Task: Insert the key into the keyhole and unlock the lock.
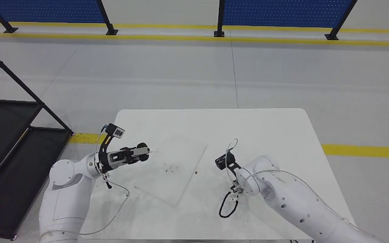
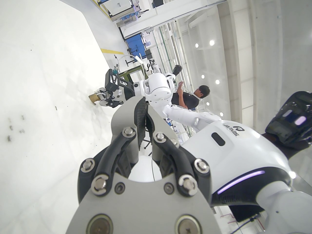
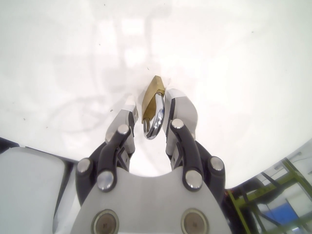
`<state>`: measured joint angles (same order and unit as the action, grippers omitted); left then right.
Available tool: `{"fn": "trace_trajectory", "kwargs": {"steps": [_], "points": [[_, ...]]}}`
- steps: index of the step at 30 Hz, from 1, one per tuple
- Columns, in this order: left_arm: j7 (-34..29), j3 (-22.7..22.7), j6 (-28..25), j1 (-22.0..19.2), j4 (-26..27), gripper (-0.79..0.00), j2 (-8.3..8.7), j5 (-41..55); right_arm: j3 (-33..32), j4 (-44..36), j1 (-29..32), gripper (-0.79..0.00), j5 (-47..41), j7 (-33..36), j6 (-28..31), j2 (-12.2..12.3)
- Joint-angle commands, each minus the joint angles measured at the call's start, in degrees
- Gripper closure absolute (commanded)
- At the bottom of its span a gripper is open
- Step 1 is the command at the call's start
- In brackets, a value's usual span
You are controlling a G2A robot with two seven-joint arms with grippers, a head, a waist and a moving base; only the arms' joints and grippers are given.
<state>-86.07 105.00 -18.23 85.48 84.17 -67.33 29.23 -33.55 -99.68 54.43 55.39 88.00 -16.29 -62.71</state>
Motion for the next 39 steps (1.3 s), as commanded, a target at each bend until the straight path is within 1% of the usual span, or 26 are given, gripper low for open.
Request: {"fn": "trace_trajectory", "kwargs": {"steps": [1, 2, 3, 7, 10, 13, 16, 17, 18, 20, 23, 26, 29, 32, 35, 39], "points": [[0.0, 0.0, 0.0, 0.0, 0.0, 0.000, 0.00, 0.0, 0.4, 0.3, -0.5, -0.132, -0.5, 0.0, 0.0, 0.0], [0.0, 0.0, 0.0, 0.0, 0.0, 0.000, 0.00, 0.0, 0.6, 0.4, -0.7, -0.095, -0.7, 0.0, 0.0, 0.0], [0.0, 0.0, 0.0, 0.0, 0.0, 0.000, 0.00, 0.0, 0.8, 0.5, -0.9, 0.000, -0.9, 0.0, 0.0, 0.0], [0.0, 0.0, 0.0, 0.0, 0.0, 0.000, 0.00, 0.0, 1.1, 1.0, -1.5, 0.000, -2.0, 0.0, 0.0, 0.1], [0.0, 0.0, 0.0, 0.0, 0.0, 0.000, 0.00, 0.0, -0.2, 0.5, -1.5, 0.000, -3.9, 0.0, 0.0, 0.2], [0.0, 0.0, 0.0, 0.0, 0.0, 0.000, 0.00, 0.0, -3.5, -0.8, -0.4, 0.000, -6.9, -1.2, -1.2, 0.5], [0.0, 0.0, 0.0, 0.0, 0.0, 0.000, 0.00, 0.0, -8.5, -3.1, 1.7, 0.000, -13.8, -3.7, -3.5, 0.9], [0.0, 0.0, 0.0, 0.0, 0.0, 0.000, 0.00, 0.0, -10.4, -3.1, 2.6, 0.000, -16.6, -5.2, -3.2, 1.1], [0.0, 0.0, 0.0, 0.0, 0.0, 0.000, 0.00, 0.0, -12.4, -2.7, 3.7, 0.000, -19.7, -7.2, -2.2, 1.4], [0.0, 0.0, 0.0, 0.0, 0.0, 0.000, 0.00, 0.0, -16.9, -0.7, 6.2, 0.000, -27.5, -12.0, 1.7, 1.8], [0.0, 0.0, 0.0, 0.0, 0.0, 0.000, 0.00, 0.0, -22.3, 3.1, 9.5, 0.000, -37.9, -17.6, 8.9, 2.3], [0.0, 0.0, 0.0, 0.0, 0.0, 0.000, 0.00, 0.0, -26.0, 7.2, 11.9, 0.000, -47.9, -22.4, 16.2, 2.3], [0.0, 0.0, 0.0, 0.0, 0.0, 0.000, 0.00, 0.0, -27.5, 10.3, 13.2, 0.000, -55.8, -25.4, 23.3, 2.1], [0.0, 0.0, 0.0, 0.0, 0.0, 0.000, 0.00, 0.0, -27.6, 13.9, 13.2, 0.000, -63.6, -26.1, 29.5, 1.7], [0.0, 0.0, 0.0, 0.0, 0.0, 0.000, 0.00, 0.0, -27.2, 17.5, 12.6, 0.000, -70.6, -26.0, 33.4, 1.1], [0.0, 0.0, 0.0, 0.0, 0.0, 0.000, 0.00, 0.0, -26.5, 21.9, 11.6, 0.000, -77.0, -25.1, 36.4, 0.4]]}}
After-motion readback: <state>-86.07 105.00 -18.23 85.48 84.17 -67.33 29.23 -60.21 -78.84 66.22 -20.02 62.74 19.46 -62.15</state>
